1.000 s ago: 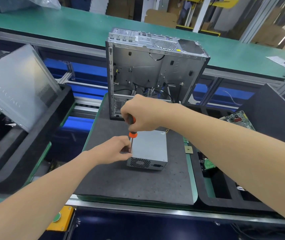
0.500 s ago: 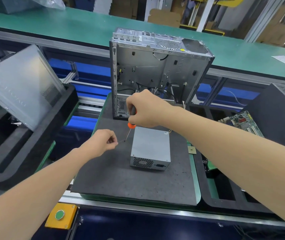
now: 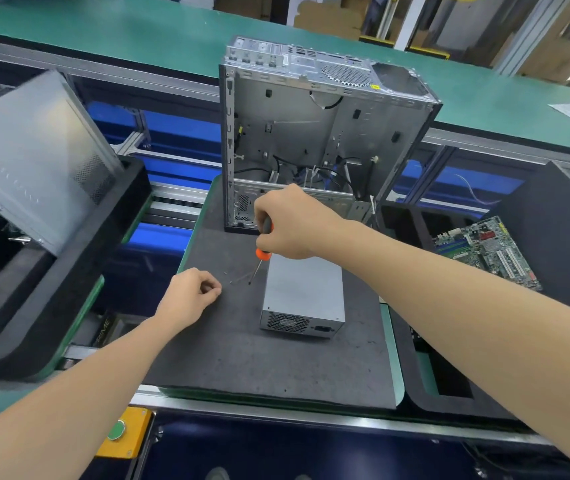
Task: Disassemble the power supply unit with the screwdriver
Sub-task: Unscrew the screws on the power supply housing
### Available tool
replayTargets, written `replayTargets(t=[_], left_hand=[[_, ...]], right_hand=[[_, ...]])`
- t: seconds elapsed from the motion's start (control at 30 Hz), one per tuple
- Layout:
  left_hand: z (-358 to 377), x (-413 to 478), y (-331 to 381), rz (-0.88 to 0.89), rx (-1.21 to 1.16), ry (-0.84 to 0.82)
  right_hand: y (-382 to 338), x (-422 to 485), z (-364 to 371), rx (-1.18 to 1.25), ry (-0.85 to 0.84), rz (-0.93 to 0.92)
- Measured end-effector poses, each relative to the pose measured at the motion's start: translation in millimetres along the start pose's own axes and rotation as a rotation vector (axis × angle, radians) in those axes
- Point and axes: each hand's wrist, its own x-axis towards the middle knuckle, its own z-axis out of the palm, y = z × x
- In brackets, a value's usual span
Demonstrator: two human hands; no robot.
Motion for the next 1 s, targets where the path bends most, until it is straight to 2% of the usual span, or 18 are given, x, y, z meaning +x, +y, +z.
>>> replayTargets(t=[0.2,0.43,0.53,0.6,0.67,0.8,0.9,1.0], left_hand=[[12,10,2,-0.030,-0.027,0.045],[-3,16,6,0.000,-0.007,-0.029],[-14,19,32,0.034,-0.047,0.037],[-16,17,62,0.124,-0.060,0.040],[-13,13,96,0.262,-0.119,-0.034],[8,1,151,0.503,-0.215,-0.363],[28,-3,174,0.549,-0.235,-0.509],[42,-2,181,0.546,-0.264,-0.543]], right_hand=[[5,-4,2,0.040,0.046,-0.002],[17,-16,-6,0.037,0.080,0.000],[26,-27,-17,-0.015,0.100,0.035],[35,-36,-25,-0.071,0.097,0.075],[43,-46,-30,-0.105,0.056,0.127],[61,-72,-31,-0.116,-0.001,0.197],[76,-89,-29,-0.107,-0.002,0.212],[86,-100,-28,-0.061,0.013,0.219]])
